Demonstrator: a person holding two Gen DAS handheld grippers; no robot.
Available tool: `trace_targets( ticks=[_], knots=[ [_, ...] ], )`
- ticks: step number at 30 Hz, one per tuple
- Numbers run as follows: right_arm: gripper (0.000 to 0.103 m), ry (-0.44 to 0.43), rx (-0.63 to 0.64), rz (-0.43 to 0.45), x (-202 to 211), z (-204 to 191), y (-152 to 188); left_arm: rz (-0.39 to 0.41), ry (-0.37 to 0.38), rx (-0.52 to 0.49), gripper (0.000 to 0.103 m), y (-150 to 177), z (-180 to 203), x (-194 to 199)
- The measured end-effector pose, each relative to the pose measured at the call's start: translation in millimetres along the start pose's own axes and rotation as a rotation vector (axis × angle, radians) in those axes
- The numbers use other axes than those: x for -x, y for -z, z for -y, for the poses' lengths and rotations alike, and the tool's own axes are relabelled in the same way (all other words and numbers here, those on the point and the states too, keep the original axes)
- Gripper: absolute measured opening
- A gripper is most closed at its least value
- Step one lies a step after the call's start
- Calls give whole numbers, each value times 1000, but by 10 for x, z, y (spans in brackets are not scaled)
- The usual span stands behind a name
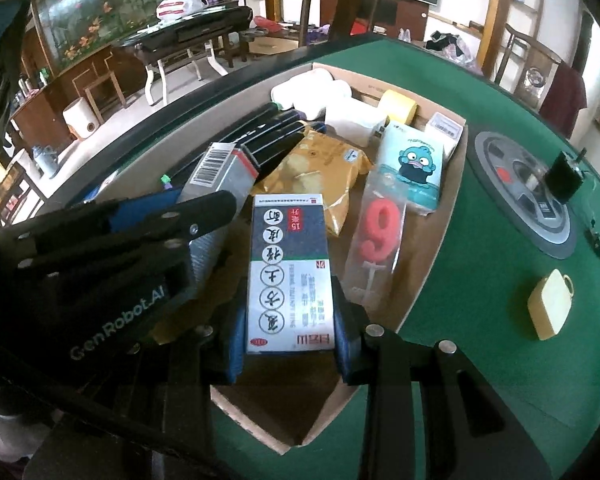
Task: Organize objects
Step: 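Carry both boxes over the cardboard box and lower them inside, then open both tools to release the boxes and lift away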
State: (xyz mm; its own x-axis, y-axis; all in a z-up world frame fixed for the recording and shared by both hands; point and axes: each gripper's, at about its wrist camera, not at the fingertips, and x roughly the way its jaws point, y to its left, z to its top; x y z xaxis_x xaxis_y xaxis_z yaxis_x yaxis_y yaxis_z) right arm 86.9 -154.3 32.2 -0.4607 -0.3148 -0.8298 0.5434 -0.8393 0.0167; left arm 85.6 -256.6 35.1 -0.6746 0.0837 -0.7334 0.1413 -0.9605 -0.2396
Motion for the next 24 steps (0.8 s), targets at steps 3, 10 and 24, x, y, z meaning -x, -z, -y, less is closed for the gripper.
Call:
trace_targets(
  ticks=[3, 10, 24],
  knots=[
    [32, 5, 2, 11, 34, 5, 8, 3, -1, 2, 25, 8, 6, 30],
    [32, -2, -20, 27, 117, 51, 28, 5, 0, -7, 25, 20, 51, 65],
    [45, -31, -103, 80, 378, 308, 147, 4, 3, -27, 27, 63, 194, 157]
  ],
)
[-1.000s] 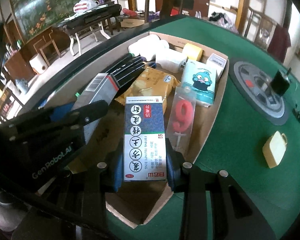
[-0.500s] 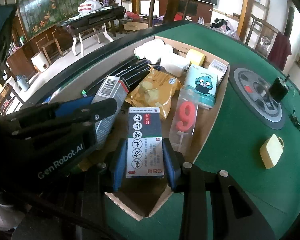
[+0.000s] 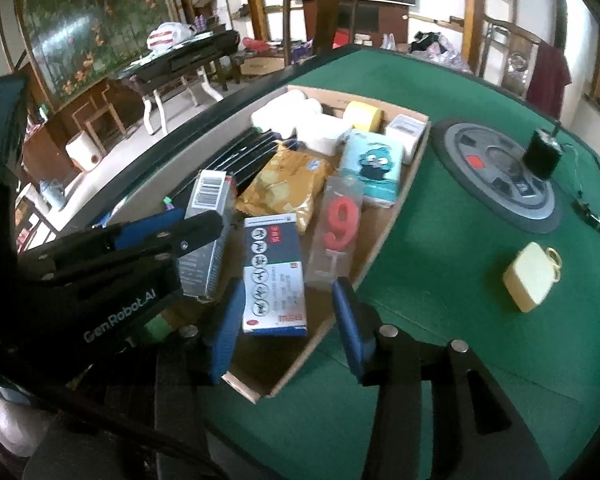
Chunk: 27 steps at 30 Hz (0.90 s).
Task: Organize objects
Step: 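Open both tools to release the boxes and lift away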
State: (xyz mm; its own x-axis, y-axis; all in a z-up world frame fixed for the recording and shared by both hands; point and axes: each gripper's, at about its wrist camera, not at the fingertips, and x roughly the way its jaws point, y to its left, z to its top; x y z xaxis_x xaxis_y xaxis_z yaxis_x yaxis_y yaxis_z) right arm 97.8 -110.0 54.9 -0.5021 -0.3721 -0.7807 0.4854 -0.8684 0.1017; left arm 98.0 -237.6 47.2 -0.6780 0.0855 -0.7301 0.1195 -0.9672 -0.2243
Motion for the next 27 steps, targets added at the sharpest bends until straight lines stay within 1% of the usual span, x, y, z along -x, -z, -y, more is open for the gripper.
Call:
trace_targets(
  ticks=[1, 3, 11, 12, 13, 14, 15, 16, 18, 23, 27],
  knots=[
    [45, -4, -6, 8, 29, 25, 15, 1, 0, 0, 30, 3, 7, 10],
    [45, -4, -18, 16, 61, 66, 33, 8, -5, -7, 31, 13, 41, 35],
    [50, -21, -109, 44, 182, 334, 65, 6, -6, -35, 31, 44, 186, 112],
    [50, -25, -119, 47, 192, 372, 64, 7, -7, -38, 35, 47, 204, 127],
    [50, -27, -129, 50, 206, 402, 72, 9, -7, -40, 42, 48, 222, 147],
    [50, -30, -136, 53, 218, 425, 79, 13, -9, -40, 48, 50, 241, 172],
    [50, -32, -145, 56, 237, 451, 90, 22, -11, -39, 57, 52, 260, 203],
    [50, -34, -151, 58, 246, 468, 97, 31, -13, -40, 61, 58, 274, 228],
    [50, -38, -160, 62, 269, 505, 118, 46, -18, -47, 62, 61, 316, 284],
    [51, -49, -183, 76, 334, 578, 161, 51, -25, -63, 62, 79, 417, 344],
    [54, -54, -198, 96, 402, 620, 193, 75, -47, -87, 62, 93, 515, 423]
  ],
)
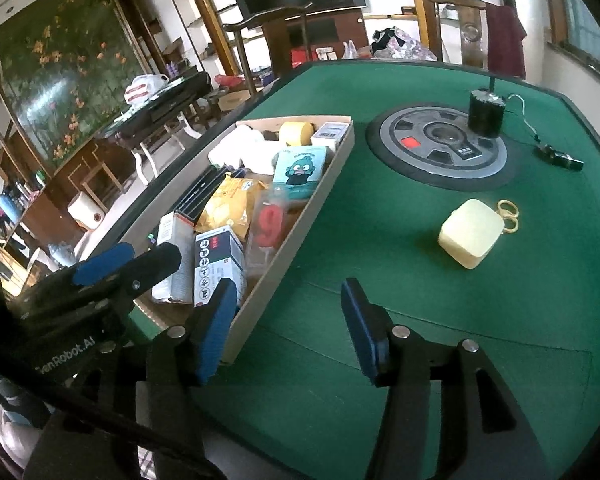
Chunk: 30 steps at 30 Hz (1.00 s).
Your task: Organize objects
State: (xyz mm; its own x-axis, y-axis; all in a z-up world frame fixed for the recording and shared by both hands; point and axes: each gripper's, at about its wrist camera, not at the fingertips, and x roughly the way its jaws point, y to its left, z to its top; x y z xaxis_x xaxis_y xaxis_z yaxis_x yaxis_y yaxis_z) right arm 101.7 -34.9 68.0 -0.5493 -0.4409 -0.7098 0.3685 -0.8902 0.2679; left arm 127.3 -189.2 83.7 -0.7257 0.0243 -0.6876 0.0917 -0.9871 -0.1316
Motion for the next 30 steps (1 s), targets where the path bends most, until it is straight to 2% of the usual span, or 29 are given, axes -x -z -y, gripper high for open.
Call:
trace_targets(
  ticks=[3, 5, 9, 10, 12, 14, 16, 19, 21, 23, 25, 27, 30],
  knots=[
    [54, -6, -11, 14, 48, 33, -3, 48, -45, -19, 63, -2, 55, 111],
    [55, -8, -20, 23, 77, 51, 0, 98, -97, -27, 74, -5, 88, 213],
    [55, -12, -44, 43, 116, 70, 1, 237, -247, -40, 80, -4, 162, 469],
    [57, -12, -41, 45, 123, 59, 6, 270, -277, -45, 87, -3, 177, 524],
    [58, -5, -30, 52, 139, 39, 17, 325, -309, -55, 99, 2, 196, 637],
    [59, 0, -22, 60, 157, 17, 19, 374, -298, -59, 101, 13, 195, 749],
    [59, 2, -16, 64, 165, 3, 2, 391, -272, -56, 101, -2, 163, 818],
    [59, 23, 7, 73, 177, -53, -46, 375, -261, -38, 101, -48, 106, 824],
    [59, 42, 28, 87, 188, -104, -86, 376, -300, -22, 101, -62, 68, 820],
    [61, 63, 51, 106, 209, -163, -124, 387, -374, 6, 101, -50, 18, 807],
    [68, 74, 68, 132, 230, -222, -136, 406, -423, 41, 101, -36, -71, 822],
    [73, 80, 81, 151, 229, -273, -121, 387, -414, 81, 101, -63, -178, 798],
    [74, 109, 119, 153, 178, -351, -85, 357, -379, 112, 101, -86, -321, 737]
  ],
)
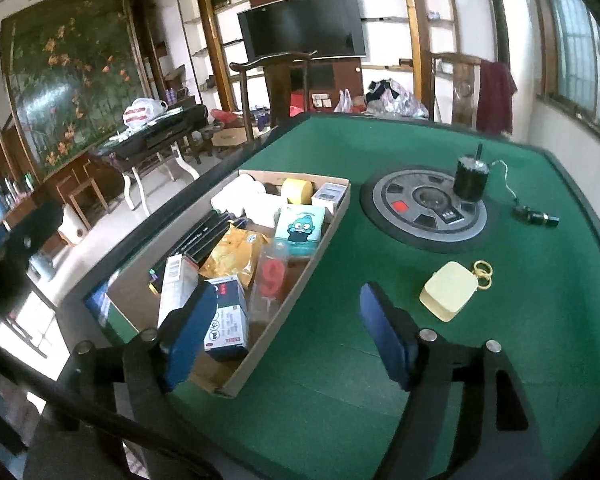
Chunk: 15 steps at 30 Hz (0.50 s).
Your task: Organize objects
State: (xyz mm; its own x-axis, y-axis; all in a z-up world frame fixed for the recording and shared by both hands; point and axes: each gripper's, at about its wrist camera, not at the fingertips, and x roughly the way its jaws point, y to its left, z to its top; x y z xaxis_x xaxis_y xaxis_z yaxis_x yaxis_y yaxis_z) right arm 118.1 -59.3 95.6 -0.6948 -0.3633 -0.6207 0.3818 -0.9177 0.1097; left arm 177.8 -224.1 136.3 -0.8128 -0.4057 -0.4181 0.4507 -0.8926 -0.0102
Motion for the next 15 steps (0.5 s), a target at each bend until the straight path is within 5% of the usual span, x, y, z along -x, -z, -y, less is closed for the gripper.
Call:
trace_targets(
  ticks=[15],
  knots=[
    [74, 139, 196, -57, -332, -458, 14, -175, 48, -15, 101, 283, 1, -416]
  ],
)
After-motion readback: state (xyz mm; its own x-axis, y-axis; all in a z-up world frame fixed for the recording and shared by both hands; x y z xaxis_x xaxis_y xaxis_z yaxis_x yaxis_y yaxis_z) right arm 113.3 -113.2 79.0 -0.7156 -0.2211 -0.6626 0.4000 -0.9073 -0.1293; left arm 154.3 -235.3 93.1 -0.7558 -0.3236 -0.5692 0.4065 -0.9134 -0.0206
